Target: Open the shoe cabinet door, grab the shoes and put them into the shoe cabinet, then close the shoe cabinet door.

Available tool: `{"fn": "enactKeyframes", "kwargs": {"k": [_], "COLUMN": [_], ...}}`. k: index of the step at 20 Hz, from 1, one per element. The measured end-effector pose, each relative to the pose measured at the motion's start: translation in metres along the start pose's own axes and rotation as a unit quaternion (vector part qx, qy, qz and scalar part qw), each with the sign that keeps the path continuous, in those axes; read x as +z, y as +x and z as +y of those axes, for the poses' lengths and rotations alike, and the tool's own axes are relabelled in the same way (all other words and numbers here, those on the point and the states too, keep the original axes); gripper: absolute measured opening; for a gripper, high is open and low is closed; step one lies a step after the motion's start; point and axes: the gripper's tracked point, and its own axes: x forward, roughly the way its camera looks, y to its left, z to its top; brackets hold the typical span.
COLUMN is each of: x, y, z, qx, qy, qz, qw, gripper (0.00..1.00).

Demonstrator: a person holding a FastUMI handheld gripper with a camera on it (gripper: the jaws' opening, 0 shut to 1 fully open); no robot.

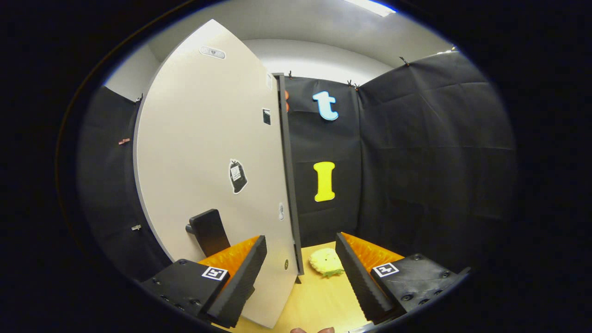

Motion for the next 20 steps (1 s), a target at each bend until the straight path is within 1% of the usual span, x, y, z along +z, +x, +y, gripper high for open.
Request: {"fn": "enactKeyframes", "kwargs": {"k": [5, 9, 12, 15, 18, 20], "x": [-0.009, -0.010, -0.006, -0.008, -0.015, -0.020], "y": [0.019, 0.040, 0.050, 0.052, 0.060, 0.066], "z": [0.062, 0.127, 0.165, 0.187, 0.188, 0.190], "qx": [0.040, 0.087, 0.106, 0.112, 0.104, 0.100], "qy": [0.012, 0.012, 0.004, -0.014, -0.030, -0.021], "qz": [0.007, 0.008, -0.002, -0.011, -0.007, 0.001], "qw": [0.999, 0.996, 0.994, 0.994, 0.994, 0.995], "gripper": [0.98, 0.98, 0.98, 0.98, 0.98, 0.98]}}
